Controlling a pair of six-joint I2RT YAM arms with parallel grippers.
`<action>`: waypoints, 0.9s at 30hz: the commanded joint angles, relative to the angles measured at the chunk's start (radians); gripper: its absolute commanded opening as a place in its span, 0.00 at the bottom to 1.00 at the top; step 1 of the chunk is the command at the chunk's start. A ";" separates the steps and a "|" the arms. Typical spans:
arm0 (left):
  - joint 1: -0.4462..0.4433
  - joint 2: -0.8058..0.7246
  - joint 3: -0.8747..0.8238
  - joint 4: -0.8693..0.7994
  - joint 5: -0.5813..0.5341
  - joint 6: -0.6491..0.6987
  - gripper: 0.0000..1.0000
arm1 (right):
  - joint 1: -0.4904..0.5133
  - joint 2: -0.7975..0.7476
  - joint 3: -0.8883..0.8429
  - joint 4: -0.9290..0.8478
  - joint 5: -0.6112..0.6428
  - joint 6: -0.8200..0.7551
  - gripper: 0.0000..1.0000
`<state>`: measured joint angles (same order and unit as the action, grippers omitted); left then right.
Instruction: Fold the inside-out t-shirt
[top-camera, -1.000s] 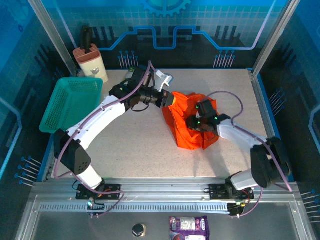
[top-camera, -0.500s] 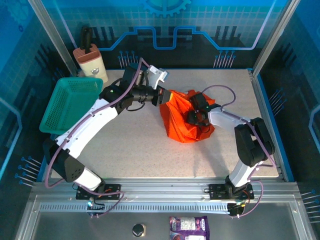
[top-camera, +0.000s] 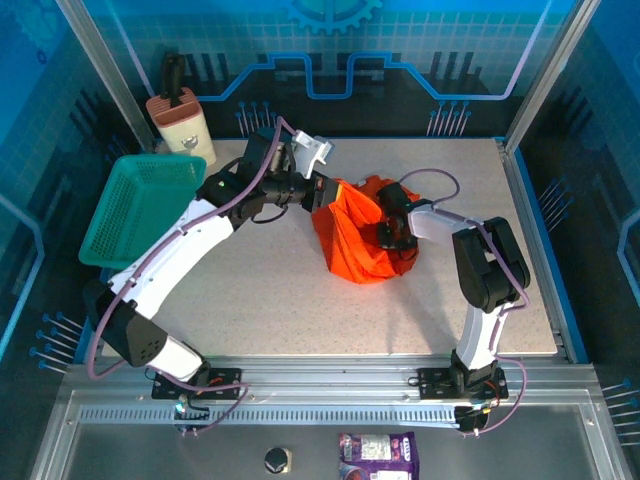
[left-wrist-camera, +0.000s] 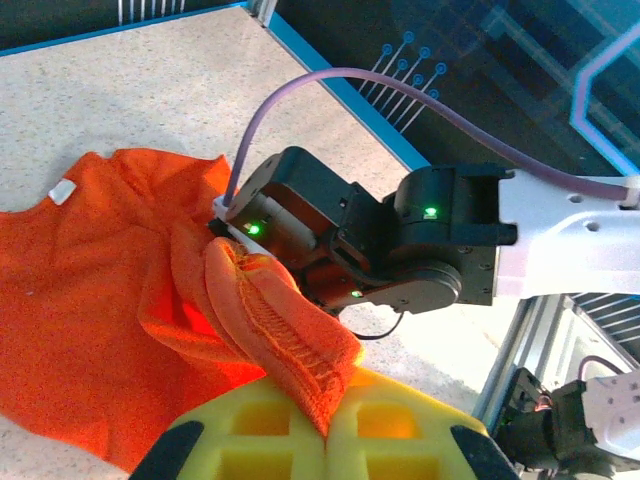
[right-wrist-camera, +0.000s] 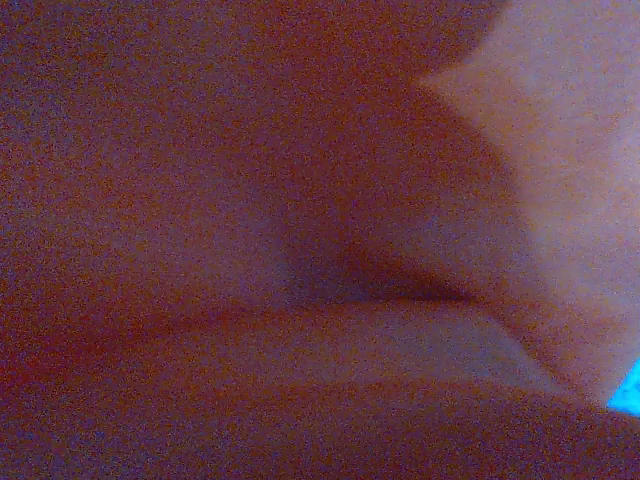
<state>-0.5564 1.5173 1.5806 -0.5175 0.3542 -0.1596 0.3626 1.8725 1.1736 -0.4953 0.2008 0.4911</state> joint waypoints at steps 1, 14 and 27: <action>0.012 0.010 -0.009 0.015 -0.081 -0.009 0.00 | -0.007 -0.064 -0.005 -0.061 -0.048 -0.028 0.05; 0.160 0.257 -0.107 0.078 -0.113 -0.137 0.00 | 0.007 -0.402 0.106 -0.174 -0.413 -0.191 0.00; 0.378 0.392 -0.280 0.154 -0.125 -0.241 0.00 | -0.024 -0.670 0.150 -0.138 -0.538 -0.223 0.00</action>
<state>-0.2371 1.9167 1.3373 -0.3809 0.2420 -0.3435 0.3637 1.2655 1.3167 -0.6567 -0.2974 0.2893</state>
